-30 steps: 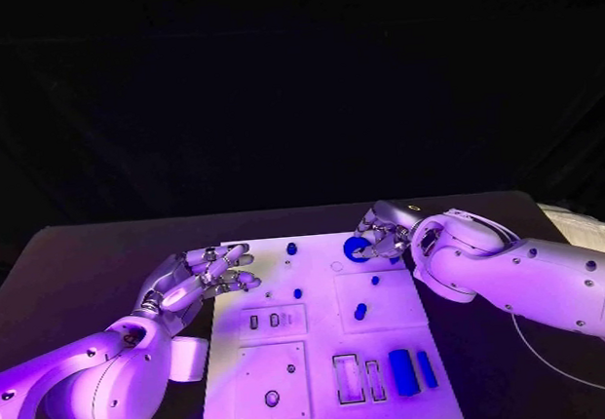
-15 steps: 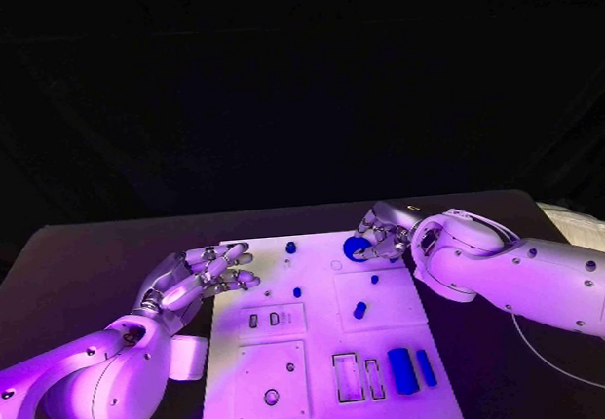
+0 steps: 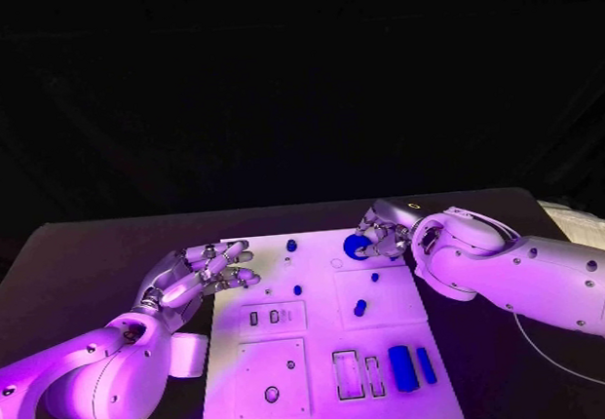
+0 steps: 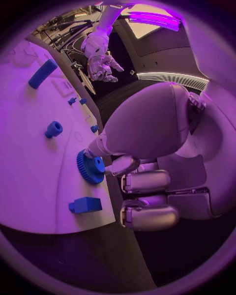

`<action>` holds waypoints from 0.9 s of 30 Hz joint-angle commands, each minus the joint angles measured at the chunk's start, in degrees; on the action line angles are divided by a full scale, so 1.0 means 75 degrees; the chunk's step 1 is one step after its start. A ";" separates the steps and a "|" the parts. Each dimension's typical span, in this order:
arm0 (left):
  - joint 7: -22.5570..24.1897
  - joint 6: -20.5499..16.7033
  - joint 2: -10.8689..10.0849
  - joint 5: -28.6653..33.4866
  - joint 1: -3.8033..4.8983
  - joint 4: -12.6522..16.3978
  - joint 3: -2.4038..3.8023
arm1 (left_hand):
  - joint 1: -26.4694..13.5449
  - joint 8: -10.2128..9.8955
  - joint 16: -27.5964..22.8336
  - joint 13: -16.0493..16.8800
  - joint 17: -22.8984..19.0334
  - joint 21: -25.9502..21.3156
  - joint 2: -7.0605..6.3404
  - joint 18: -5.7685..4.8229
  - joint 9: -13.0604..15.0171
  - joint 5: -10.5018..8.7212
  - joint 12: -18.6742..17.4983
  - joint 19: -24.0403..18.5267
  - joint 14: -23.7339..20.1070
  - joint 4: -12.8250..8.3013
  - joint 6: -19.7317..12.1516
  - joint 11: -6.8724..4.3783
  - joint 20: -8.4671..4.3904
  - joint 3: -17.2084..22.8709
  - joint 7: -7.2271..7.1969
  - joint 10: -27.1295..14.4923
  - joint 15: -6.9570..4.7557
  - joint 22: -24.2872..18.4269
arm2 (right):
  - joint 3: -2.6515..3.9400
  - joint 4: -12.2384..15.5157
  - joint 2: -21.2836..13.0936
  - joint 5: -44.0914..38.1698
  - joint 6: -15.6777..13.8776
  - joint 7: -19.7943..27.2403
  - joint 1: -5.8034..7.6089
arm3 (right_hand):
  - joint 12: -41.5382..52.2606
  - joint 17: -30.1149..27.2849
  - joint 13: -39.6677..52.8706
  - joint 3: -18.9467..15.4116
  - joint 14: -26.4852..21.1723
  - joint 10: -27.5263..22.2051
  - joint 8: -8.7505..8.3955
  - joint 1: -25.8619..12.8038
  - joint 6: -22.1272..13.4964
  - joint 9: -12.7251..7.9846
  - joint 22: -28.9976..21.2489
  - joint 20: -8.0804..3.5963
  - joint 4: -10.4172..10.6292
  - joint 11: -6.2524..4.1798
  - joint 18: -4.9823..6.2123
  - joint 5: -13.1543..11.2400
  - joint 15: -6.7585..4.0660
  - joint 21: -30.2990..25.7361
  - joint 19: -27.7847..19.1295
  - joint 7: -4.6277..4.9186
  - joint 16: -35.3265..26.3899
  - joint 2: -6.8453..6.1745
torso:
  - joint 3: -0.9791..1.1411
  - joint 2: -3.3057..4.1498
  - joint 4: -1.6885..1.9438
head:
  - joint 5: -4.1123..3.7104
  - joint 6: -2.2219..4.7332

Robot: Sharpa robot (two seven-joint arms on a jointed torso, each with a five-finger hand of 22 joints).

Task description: Assemble the parts on the task board

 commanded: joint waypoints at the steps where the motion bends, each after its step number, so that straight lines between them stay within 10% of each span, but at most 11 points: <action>1: 0.0048 0.0134 0.0012 0.0015 0.0008 0.0009 0.0006 | 0.0085 -0.0048 0.0019 0.0000 0.0007 -0.0049 0.0014 0.0139 -0.0006 0.0037 -0.0050 0.0042 0.0000 -0.0049 -0.0008 0.0021 -0.0001 0.0016 0.0051 -0.0011 0.0026 -0.0013 | -0.0022 0.0004 0.0018 -0.0404 0.0176 -0.0001 -0.0061 | 0.0124 0.0185 0.0089 0.0144 0.0470 0.0134 0.0060 0.0161 0.0168 0.0030 0.0448 0.0000 -0.0033 -0.0047 -0.0065 -0.0196 0.0023 0.0041 0.0066 -0.0020 0.0047 0.0106 | -0.0004 0.0003 -0.0001 | -0.0004 -0.0009; 10: 0.0048 0.0130 0.0009 0.0015 0.0008 0.0009 0.0006 | 0.0100 -0.0049 0.0019 0.0003 0.0022 -0.0051 0.0036 0.0141 -0.0004 0.0035 -0.0053 0.0047 0.0000 -0.0061 -0.0002 0.0016 -0.0003 0.0021 0.0045 -0.0003 0.0023 -0.0014 | -0.0021 0.0160 0.0080 -0.0664 -0.0389 0.0115 -0.0111 | 0.0181 0.0237 0.0208 0.0615 0.0472 0.0171 0.0143 0.0264 0.0510 0.0067 0.0529 -0.0064 -0.0108 -0.0140 -0.0079 -0.0512 -0.0052 0.0078 0.0103 -0.0130 0.0077 0.0351 | -0.0007 -0.0004 -0.0001 | 0.0006 -0.0011; 27: 0.0007 0.0108 0.0014 0.0044 0.0007 -0.0008 0.0006 | 0.0119 -0.0051 0.0018 0.0005 0.0038 -0.0053 0.0066 0.0142 -0.0002 0.0028 -0.0059 0.0051 0.0000 -0.0076 0.0003 0.0014 -0.0005 0.0031 0.0043 0.0002 0.0019 -0.0014 | 0.0016 0.0743 0.0700 -0.1208 -0.0818 0.0071 -0.0113 | 0.0120 0.0215 0.0219 0.0812 0.0464 0.0169 0.0015 -0.0012 0.0479 0.0030 0.0535 -0.0073 -0.0001 -0.0122 -0.0080 -0.0430 -0.0045 0.0083 0.0098 -0.0106 0.0062 0.0253 | -0.0024 -0.0002 0.0043 | 0.0127 -0.0043</action>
